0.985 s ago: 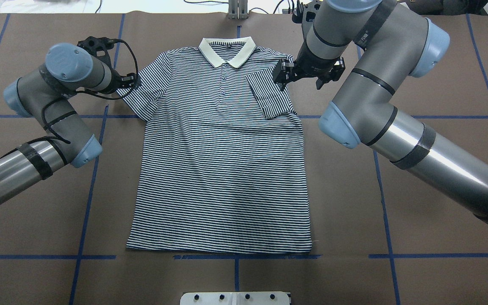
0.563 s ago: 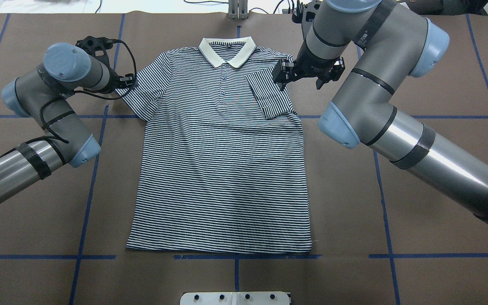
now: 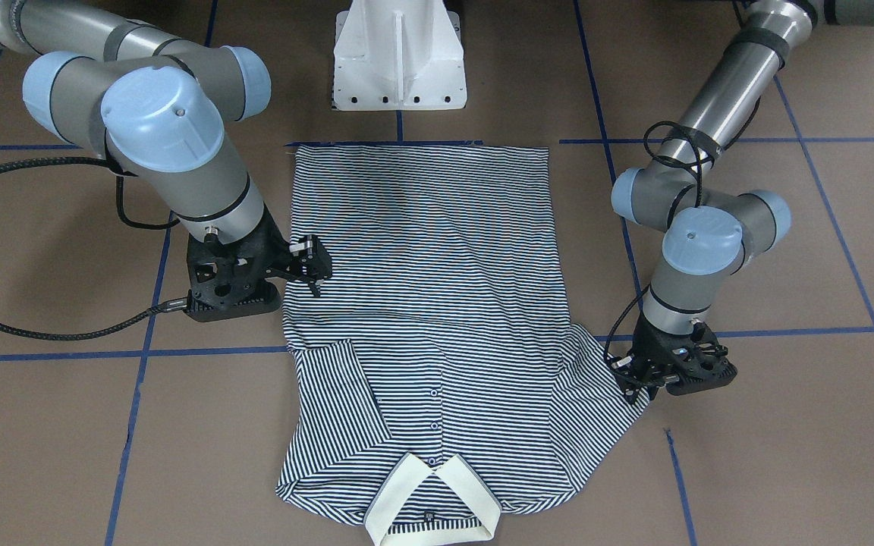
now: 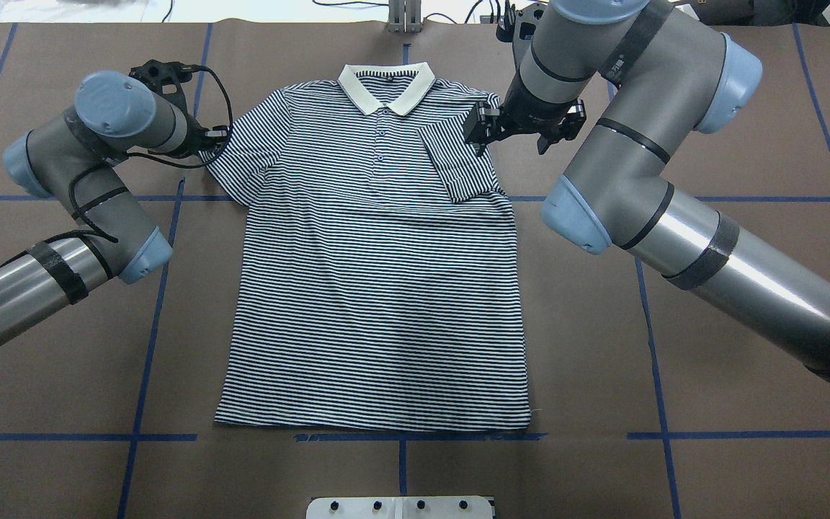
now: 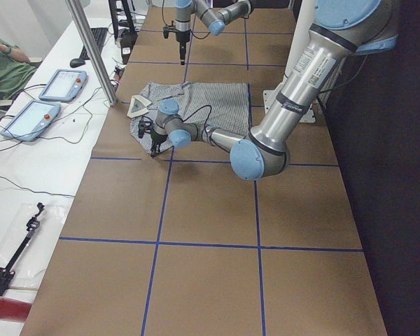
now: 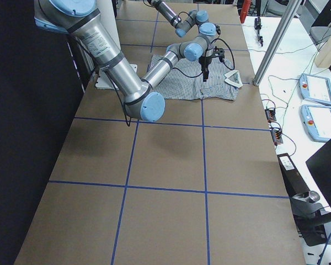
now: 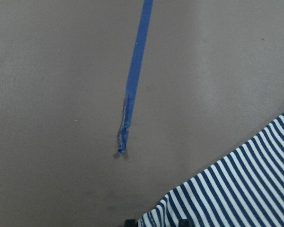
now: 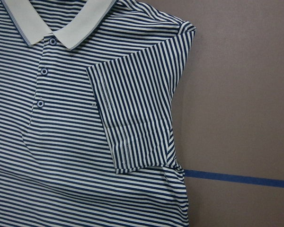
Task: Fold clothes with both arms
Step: 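Fold the sleeve nearest the left gripper inward while the right gripper holds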
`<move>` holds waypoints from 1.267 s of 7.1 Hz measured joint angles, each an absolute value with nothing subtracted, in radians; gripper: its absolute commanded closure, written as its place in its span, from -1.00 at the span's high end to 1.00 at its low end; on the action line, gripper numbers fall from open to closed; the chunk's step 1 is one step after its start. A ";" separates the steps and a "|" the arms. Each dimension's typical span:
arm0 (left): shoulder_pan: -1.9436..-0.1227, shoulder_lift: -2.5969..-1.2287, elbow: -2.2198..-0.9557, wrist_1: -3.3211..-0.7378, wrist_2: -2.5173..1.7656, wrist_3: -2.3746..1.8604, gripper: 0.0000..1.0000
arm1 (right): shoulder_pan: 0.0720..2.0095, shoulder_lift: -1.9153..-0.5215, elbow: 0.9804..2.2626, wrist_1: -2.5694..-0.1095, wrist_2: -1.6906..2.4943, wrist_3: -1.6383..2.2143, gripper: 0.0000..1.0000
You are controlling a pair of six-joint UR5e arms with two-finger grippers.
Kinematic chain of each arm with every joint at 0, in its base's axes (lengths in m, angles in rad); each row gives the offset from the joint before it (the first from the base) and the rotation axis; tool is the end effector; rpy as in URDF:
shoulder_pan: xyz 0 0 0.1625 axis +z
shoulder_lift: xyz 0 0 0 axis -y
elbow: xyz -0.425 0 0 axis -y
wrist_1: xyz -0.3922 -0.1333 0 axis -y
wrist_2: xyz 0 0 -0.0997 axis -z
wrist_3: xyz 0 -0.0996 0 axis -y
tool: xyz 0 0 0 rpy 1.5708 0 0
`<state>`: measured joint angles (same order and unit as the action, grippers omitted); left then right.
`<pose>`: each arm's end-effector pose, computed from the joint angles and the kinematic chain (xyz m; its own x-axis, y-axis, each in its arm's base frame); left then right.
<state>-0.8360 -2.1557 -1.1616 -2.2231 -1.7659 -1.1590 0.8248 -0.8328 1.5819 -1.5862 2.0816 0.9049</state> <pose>0.4251 -0.6405 0.4409 0.6686 -0.1542 -0.7275 0.3978 0.9007 0.1747 -0.4166 -0.5755 0.2076 0.6549 -0.0854 0.7509 -0.0177 0.9916 0.1281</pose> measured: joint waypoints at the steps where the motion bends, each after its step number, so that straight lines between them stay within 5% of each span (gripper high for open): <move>1: -0.844 -2.159 -1.173 -2.218 -1.768 -1.160 -1.00 | 0.824 -0.833 1.582 -1.586 2.082 0.906 1.00; 5: -0.861 -2.246 -1.309 -2.010 -1.796 -1.270 -1.00 | 0.824 -0.837 1.582 -1.585 2.080 0.906 1.00; 9: -0.769 -2.476 -1.071 -2.062 -1.788 -1.514 -1.00 | 0.822 -0.853 1.583 -1.570 2.079 0.908 1.00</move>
<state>-0.7686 -2.4760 -1.0707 -2.0622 -1.7878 -1.5139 0.8220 -0.8530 1.5829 -1.5703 2.0791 0.9077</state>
